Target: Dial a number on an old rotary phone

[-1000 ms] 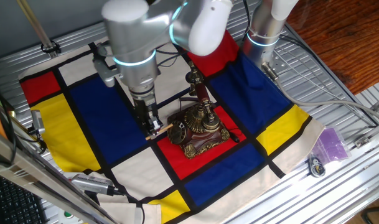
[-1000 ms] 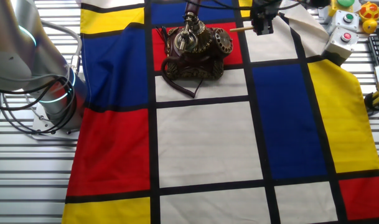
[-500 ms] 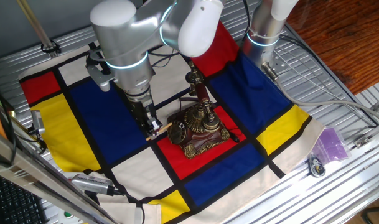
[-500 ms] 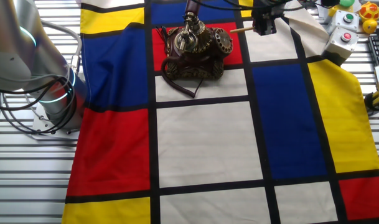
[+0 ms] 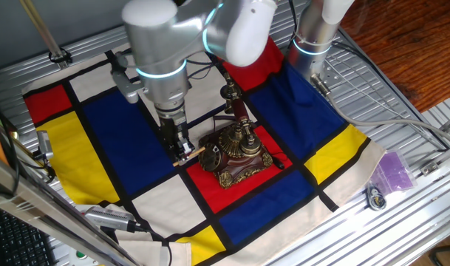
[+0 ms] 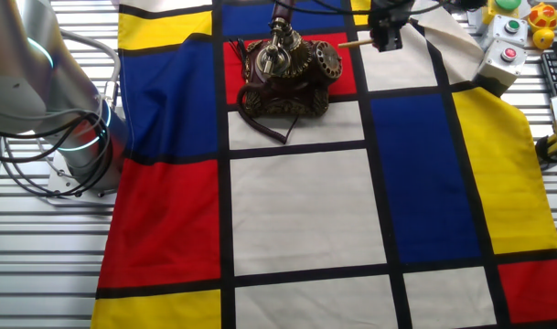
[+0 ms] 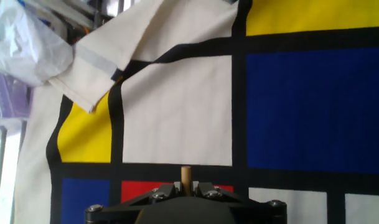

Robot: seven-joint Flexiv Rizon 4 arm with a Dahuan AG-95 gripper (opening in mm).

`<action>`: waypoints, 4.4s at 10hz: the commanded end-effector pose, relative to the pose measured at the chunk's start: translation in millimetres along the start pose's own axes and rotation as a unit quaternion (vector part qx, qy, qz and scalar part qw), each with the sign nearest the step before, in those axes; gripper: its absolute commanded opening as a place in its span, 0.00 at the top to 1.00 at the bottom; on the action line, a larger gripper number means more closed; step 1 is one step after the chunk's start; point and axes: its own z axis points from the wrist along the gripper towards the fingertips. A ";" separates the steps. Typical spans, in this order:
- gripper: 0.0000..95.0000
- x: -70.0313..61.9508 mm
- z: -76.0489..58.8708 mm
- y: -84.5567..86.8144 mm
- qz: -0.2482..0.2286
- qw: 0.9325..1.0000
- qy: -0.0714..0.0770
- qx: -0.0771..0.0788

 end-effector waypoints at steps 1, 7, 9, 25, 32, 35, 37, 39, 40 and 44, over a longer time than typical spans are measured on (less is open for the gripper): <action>1.00 3.5 3.9 -0.5 0.000 1.000 -0.016 -0.002; 1.00 26.1 14.8 3.6 0.007 1.000 -0.025 -0.002; 1.00 26.2 18.8 6.4 0.008 1.000 -0.027 -0.001; 1.00 36.4 24.0 4.3 0.010 1.000 -0.024 0.000; 1.00 39.4 23.5 6.4 0.024 0.999 -0.027 -0.001; 1.00 39.2 26.7 9.5 0.028 0.999 -0.031 -0.001; 1.00 38.9 26.8 10.0 0.030 0.999 -0.031 -0.002; 1.00 38.8 26.9 10.3 0.032 0.999 -0.031 -0.002; 1.00 38.2 27.8 11.8 0.035 0.999 -0.032 -0.002; 1.00 37.4 30.0 14.0 0.042 0.999 -0.035 -0.002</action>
